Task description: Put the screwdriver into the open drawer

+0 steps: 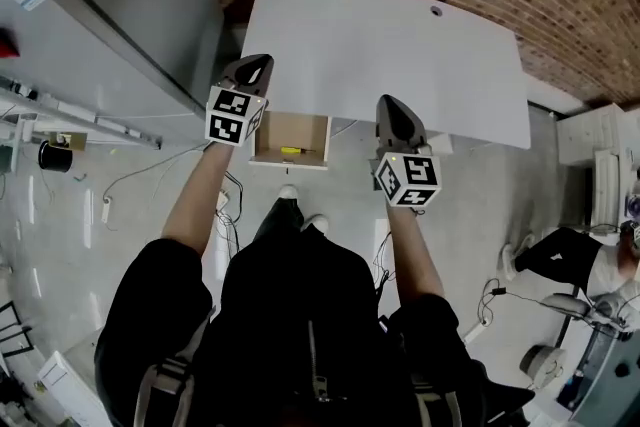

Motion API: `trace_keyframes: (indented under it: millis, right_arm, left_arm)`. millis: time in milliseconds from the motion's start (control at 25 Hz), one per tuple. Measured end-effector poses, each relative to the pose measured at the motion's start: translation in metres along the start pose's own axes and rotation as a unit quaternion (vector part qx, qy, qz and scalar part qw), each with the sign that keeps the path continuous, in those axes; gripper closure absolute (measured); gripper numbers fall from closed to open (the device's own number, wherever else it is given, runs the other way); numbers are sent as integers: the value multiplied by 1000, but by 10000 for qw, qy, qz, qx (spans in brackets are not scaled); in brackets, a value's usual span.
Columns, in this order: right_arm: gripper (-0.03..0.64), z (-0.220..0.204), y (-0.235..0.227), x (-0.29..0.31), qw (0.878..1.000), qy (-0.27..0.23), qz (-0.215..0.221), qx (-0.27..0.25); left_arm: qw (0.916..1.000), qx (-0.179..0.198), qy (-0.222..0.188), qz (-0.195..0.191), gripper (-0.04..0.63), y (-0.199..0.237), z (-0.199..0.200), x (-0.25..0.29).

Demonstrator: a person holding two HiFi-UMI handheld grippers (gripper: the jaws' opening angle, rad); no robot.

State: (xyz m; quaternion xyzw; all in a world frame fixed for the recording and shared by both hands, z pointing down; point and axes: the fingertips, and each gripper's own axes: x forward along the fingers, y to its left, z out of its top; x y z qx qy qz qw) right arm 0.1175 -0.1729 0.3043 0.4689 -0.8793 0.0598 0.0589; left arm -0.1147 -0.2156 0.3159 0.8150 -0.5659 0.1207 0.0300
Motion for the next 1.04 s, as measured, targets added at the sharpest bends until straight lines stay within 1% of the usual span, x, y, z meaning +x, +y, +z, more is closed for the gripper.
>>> trace_keyframes:
  millis: [80, 200, 440, 600, 1040]
  right_arm:
    - [618, 8, 3, -5, 10000, -68, 4, -53]
    - [617, 11, 5, -9, 9999, -106, -6, -70]
    - [617, 3, 8, -24, 10000, -32, -38, -74]
    - [618, -4, 9, -33, 10000, 16, -51, -47]
    - [618, -17, 11, -43, 10000, 84, 1, -14]
  left_arm:
    - [9999, -46, -118, 15, 566, 0, 12, -9]
    - [9997, -131, -196, 31, 566, -1, 17, -20]
    - [9995, -297, -121, 11, 566, -9, 2, -32]
    - [9995, -304, -68, -13, 566, -15, -4, -38]
    - [9995, -274, -119, -82, 566, -32, -8, -45]
